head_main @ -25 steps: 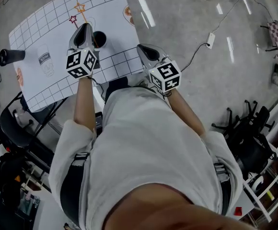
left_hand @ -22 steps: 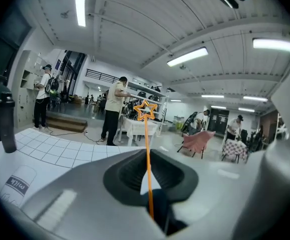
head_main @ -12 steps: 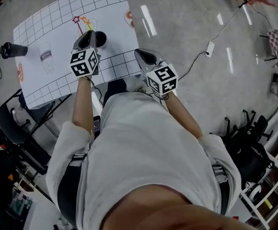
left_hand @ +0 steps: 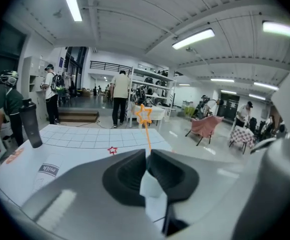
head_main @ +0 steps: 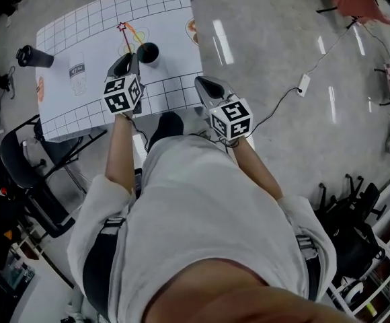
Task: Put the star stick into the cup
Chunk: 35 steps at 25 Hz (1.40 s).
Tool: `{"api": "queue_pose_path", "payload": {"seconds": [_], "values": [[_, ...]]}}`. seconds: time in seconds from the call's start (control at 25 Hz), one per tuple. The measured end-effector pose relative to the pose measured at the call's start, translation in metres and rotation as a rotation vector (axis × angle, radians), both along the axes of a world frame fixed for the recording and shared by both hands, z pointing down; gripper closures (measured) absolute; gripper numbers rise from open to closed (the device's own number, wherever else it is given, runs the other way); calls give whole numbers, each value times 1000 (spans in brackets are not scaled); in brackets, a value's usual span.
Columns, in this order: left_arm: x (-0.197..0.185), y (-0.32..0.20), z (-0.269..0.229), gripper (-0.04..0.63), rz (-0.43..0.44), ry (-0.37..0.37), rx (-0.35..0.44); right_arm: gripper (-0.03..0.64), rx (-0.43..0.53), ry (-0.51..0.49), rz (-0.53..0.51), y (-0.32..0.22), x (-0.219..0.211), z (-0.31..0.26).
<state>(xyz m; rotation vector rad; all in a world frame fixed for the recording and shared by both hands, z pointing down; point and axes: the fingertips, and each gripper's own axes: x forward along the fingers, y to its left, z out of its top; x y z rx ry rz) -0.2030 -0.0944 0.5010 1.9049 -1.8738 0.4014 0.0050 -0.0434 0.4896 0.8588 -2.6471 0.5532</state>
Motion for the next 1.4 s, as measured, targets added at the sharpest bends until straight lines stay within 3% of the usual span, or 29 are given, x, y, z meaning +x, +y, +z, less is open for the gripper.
{"api": "queue_pose_path", "payload": {"seconds": [0.08, 0.28, 0.64, 1.04, 1.16, 1.28, 1.4], "values": [[-12, 8, 1, 592, -28, -28, -12, 618, -5, -6, -7, 3, -5, 1], [-40, 8, 15, 592, -57, -81, -83, 618, -6, -13, -24, 0, -28, 2], [-85, -36, 77, 592, -73, 15, -317, 618, -11, 32, 69, -38, -46, 8], [-96, -84, 139, 592, -1, 17, -490, 618, -71, 81, 194, -72, -60, 26], [-102, -91, 160, 526, 16, -1, -555, 618, -92, 94, 226, -77, -60, 31], [-106, -98, 172, 511, 21, 21, -577, 618, -108, 110, 248, -80, -60, 37], [-109, -100, 172, 538, 28, 4, -590, 618, -119, 126, 257, -80, -57, 40]]}}
